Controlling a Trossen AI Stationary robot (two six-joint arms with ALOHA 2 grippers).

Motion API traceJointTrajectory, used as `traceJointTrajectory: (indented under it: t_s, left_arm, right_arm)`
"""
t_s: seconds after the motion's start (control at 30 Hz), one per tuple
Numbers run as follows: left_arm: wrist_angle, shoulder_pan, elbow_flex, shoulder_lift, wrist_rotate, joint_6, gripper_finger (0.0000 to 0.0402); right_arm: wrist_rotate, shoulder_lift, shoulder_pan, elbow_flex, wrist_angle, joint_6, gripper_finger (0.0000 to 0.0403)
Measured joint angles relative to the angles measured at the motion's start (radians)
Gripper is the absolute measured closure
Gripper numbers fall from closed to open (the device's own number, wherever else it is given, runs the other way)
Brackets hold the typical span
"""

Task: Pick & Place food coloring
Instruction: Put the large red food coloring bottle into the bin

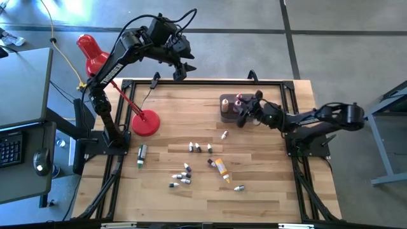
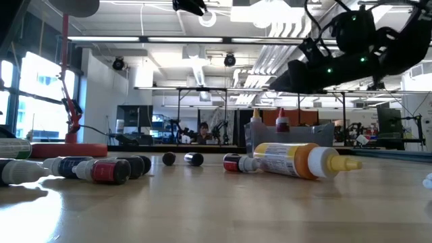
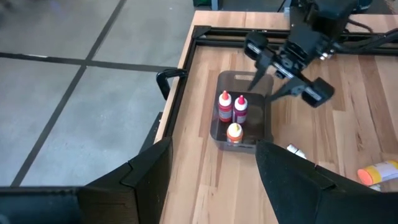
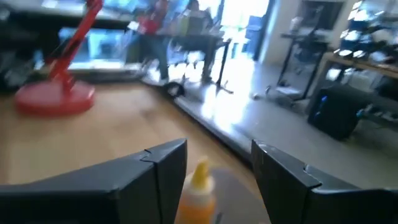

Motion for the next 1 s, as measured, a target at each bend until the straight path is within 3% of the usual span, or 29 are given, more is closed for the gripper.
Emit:
traceJointTrajectory:
  t_s: [0.13,0.23,0.43,0.63,0.83,1.0]
  left_arm:
    - [-0.001,0.0,0.0,0.0,0.0,0.0,0.0176]
    - [0.0,0.0,0.0,0.0,0.0,0.0,0.0176]
    - [0.016,0.0,-0.076,-0.001,0.066,-0.004,0.0176]
    - [0.06,-0.002,-0.293,-0.001,0.199,-0.003,0.0176]
    - [0.328,-0.032,-0.586,0.0,0.237,0.004,0.0176]
    - [0.746,-0.09,-0.856,0.001,0.236,0.0,0.0176]
  right_arm:
    - [0.014,-0.065,0.07,0.0,-0.24,0.093,0.025]
    - [0.037,-0.072,0.112,0.0,-0.324,0.132,0.0271]
    - [0.125,-0.064,0.136,0.0,-0.325,0.117,0.0326]
    - [0.189,-0.064,0.136,0.0,-0.25,0.019,0.0395]
    - [0.209,-0.063,0.136,0.0,-0.228,-0.004,0.0398]
    - [0.204,-0.063,0.136,0.0,-0.226,-0.004,0.0397]
